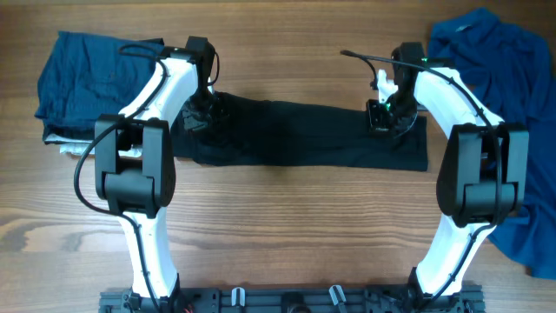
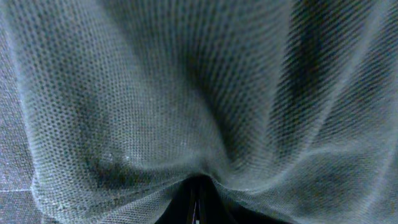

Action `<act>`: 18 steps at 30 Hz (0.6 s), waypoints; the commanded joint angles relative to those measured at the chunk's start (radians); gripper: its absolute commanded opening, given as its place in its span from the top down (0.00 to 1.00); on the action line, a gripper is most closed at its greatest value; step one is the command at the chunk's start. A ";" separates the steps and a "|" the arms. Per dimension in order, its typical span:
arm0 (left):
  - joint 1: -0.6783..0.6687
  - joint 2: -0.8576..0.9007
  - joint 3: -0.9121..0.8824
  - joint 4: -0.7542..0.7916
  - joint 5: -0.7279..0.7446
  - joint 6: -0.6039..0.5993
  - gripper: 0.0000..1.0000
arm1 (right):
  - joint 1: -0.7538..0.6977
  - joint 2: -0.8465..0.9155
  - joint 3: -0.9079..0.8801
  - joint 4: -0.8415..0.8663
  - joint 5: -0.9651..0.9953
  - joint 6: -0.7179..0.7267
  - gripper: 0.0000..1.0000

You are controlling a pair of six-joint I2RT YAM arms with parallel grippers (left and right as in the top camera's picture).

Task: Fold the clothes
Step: 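Fold the top edge down toward the bottom edge with both grippers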

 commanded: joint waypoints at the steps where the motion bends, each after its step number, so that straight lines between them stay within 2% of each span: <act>1: 0.006 0.004 -0.015 0.011 -0.038 0.001 0.96 | 0.006 -0.001 -0.010 -0.127 0.007 -0.005 0.96; 10: 0.006 0.004 -0.015 0.022 -0.056 0.010 0.96 | 0.006 -0.009 -0.028 -0.150 0.075 0.046 0.96; 15: 0.006 0.003 -0.012 0.026 -0.056 0.022 0.96 | -0.001 -0.152 0.025 -0.128 0.067 0.054 0.96; 18: 0.008 -0.021 0.040 -0.017 -0.056 0.027 0.96 | -0.029 -0.174 0.021 -0.126 0.150 0.125 0.96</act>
